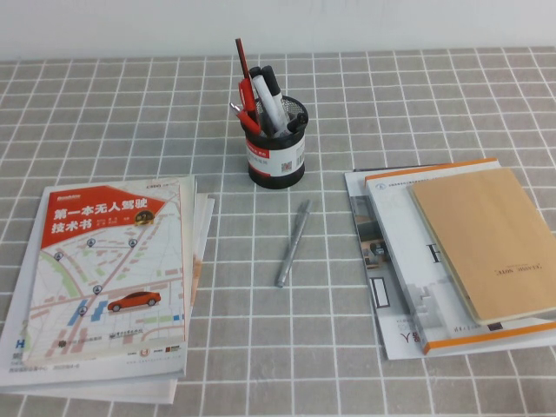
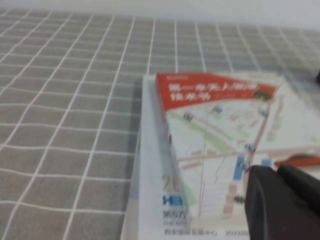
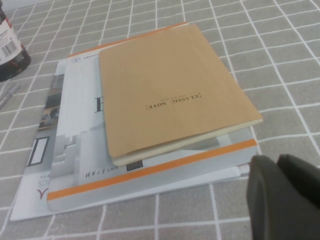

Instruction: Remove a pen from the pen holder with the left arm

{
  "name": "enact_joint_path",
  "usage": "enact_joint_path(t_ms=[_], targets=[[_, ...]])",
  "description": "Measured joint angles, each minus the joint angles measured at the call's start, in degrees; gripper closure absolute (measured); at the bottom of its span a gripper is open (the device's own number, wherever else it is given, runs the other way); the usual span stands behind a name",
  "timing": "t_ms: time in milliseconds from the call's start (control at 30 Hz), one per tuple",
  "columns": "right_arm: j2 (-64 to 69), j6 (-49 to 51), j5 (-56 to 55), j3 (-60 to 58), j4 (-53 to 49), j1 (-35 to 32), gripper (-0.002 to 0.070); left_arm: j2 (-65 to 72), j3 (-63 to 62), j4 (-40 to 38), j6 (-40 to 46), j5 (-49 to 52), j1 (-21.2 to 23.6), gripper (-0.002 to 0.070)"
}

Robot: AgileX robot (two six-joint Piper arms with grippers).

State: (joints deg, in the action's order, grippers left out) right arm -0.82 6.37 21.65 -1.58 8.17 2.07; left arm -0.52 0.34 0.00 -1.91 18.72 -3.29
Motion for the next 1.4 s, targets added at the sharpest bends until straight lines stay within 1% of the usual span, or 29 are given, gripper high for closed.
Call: enact_joint_path(t_ms=[133, 300, 1400], targets=[[0.0, 0.0, 0.0, 0.0, 0.0, 0.0, 0.0689, -0.1, 1.0, -2.6, 6.4, 0.9, 0.5, 0.0676], [0.0, 0.0, 0.0, 0.0, 0.0, 0.0, 0.0689, -0.1, 1.1, -3.3, 9.2, 2.9, 0.5, 0.0676], [0.0, 0.0, 0.0, 0.0, 0.0, 0.0, 0.0689, -0.1, 1.1, -3.5, 7.9, 3.2, 0.5, 0.0676]])
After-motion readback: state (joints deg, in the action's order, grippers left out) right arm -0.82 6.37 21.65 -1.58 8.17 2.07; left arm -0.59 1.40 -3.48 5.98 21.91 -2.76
